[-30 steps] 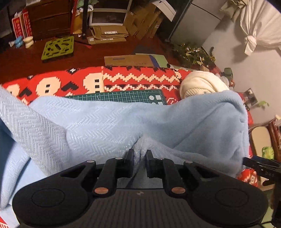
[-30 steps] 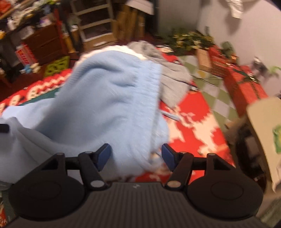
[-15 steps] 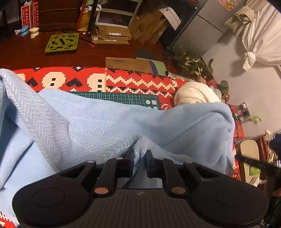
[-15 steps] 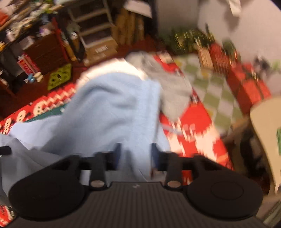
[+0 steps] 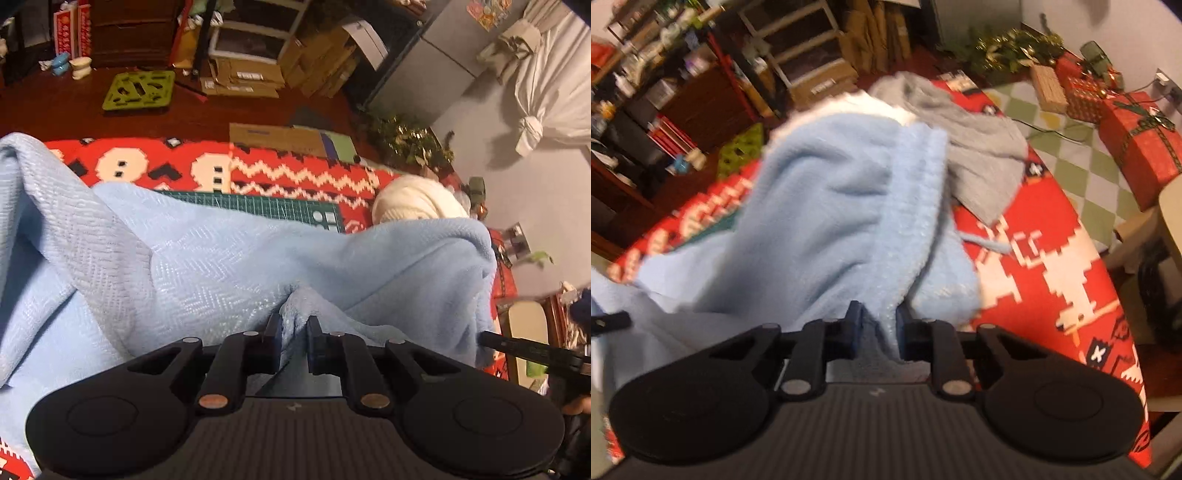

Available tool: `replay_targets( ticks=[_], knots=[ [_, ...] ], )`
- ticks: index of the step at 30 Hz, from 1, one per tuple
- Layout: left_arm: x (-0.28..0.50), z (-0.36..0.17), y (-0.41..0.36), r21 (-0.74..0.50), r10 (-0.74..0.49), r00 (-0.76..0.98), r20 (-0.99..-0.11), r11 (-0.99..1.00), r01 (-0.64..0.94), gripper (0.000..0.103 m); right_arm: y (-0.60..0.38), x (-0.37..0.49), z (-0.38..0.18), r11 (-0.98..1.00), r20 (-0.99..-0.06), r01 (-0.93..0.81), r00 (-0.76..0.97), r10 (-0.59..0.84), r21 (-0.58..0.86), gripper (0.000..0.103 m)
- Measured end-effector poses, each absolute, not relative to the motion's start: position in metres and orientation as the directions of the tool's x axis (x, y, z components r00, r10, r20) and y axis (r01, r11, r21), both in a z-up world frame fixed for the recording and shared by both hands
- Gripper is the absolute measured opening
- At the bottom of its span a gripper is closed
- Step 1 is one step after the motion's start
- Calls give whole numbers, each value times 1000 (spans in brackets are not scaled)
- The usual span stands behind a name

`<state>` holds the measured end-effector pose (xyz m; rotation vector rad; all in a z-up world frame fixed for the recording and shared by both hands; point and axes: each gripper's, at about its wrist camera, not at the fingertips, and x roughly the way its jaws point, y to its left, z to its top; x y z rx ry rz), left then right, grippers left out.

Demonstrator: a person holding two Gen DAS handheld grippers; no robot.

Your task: Fold clothes

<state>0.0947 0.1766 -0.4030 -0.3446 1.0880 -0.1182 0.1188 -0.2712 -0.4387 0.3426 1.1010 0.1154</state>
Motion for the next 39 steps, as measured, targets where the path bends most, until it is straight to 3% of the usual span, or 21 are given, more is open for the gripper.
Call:
replay_targets(
  ticks=[7, 11, 16, 22, 24, 28, 30, 34, 36, 39],
  knots=[
    [94, -356, 202, -316, -173, 599, -782, 938, -142, 10, -257, 125, -353, 913, -730, -5, 599, 329, 408, 19],
    [110, -347, 221, -283, -113, 649, -752, 945, -164, 0, -235, 154, -319, 915, -677, -77, 648, 348, 396, 18],
    [131, -363, 235, -326, -132, 616, -776, 921, -213, 0, -204, 209, -346, 940, -732, -84, 605, 313, 332, 15],
    [108, -381, 203, -328, -224, 530, -818, 938, -109, 6, -178, 253, -392, 966, -806, -116, 535, 255, 229, 17],
    [98, -390, 192, -325, -249, 490, -835, 942, -76, 8, -179, 255, -395, 966, -806, -107, 533, 257, 236, 31],
    [81, -403, 175, -309, -270, 437, -858, 951, -20, 10, -196, 230, -379, 970, -781, -96, 579, 236, 222, 46],
    [74, -404, 169, -297, -272, 431, -861, 955, 9, 21, -206, 215, -370, 972, -774, -91, 590, 229, 218, 54],
    [67, -404, 160, -281, -275, 416, -867, 959, 48, 25, -231, 171, -359, 976, -787, -60, 582, 206, 212, 57],
    [65, -404, 158, -285, -282, 404, -870, 957, 54, 25, -245, 145, -361, 980, -803, -35, 569, 179, 194, 66],
    [60, -407, 156, -288, -286, 387, -877, 956, 53, 28, -263, 108, -376, 982, -829, 19, 538, 150, 190, 71]
  ],
)
